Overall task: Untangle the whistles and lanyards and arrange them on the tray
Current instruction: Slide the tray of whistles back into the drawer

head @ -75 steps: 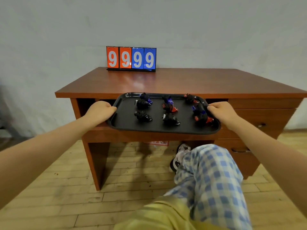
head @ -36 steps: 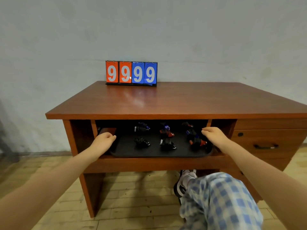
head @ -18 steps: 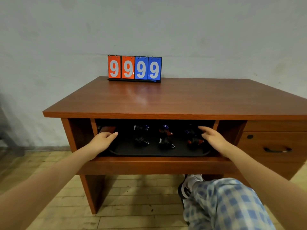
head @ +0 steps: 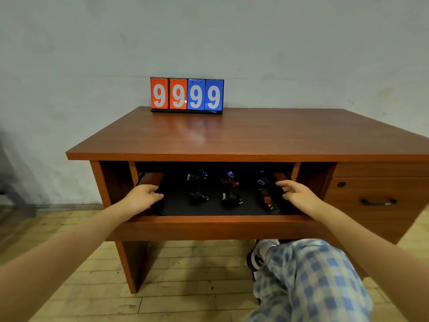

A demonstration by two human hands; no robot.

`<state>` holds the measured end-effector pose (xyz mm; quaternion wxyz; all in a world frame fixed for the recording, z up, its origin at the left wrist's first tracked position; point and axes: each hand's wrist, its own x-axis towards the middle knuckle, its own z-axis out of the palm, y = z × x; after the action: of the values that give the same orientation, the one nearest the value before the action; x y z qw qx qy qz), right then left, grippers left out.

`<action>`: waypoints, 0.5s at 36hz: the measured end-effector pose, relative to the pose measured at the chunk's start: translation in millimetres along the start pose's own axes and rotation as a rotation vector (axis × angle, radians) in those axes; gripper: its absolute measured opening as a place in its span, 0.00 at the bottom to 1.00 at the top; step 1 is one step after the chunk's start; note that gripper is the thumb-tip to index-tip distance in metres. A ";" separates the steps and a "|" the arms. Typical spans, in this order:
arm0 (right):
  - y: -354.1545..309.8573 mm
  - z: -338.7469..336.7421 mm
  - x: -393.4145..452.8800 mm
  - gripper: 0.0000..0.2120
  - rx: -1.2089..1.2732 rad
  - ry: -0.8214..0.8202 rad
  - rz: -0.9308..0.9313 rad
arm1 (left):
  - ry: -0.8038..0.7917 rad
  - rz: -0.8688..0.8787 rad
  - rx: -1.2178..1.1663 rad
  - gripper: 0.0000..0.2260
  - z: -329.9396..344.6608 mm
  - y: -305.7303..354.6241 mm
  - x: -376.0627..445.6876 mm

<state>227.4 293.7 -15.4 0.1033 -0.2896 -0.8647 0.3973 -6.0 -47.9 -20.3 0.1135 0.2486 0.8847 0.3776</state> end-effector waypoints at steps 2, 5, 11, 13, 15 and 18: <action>0.1 2.1 -3.0 0.21 -0.044 0.043 -0.019 | 0.020 0.001 0.002 0.22 0.7 -3.5 -0.9; 3.3 3.7 -8.5 0.19 -0.095 0.062 -0.038 | 0.061 0.015 0.041 0.21 1.2 -8.7 -3.2; 5.2 5.2 -23.2 0.18 -0.215 0.138 -0.099 | 0.215 0.125 0.230 0.16 4.2 -6.9 -17.1; 6.7 7.9 -33.6 0.16 -0.321 0.258 -0.220 | 0.313 0.241 0.259 0.13 4.3 -3.8 -27.1; 8.1 12.0 -47.6 0.12 -0.304 0.357 -0.373 | 0.327 0.362 0.240 0.09 5.0 0.1 -39.1; 12.9 16.8 -64.9 0.08 -0.285 0.297 -0.567 | 0.155 0.547 0.271 0.08 8.9 -1.3 -55.1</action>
<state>278.6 252.0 -32.9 0.2926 -0.1042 -0.9330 0.1816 43.9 -72.2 -26.6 -0.0944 0.4606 0.8334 0.2905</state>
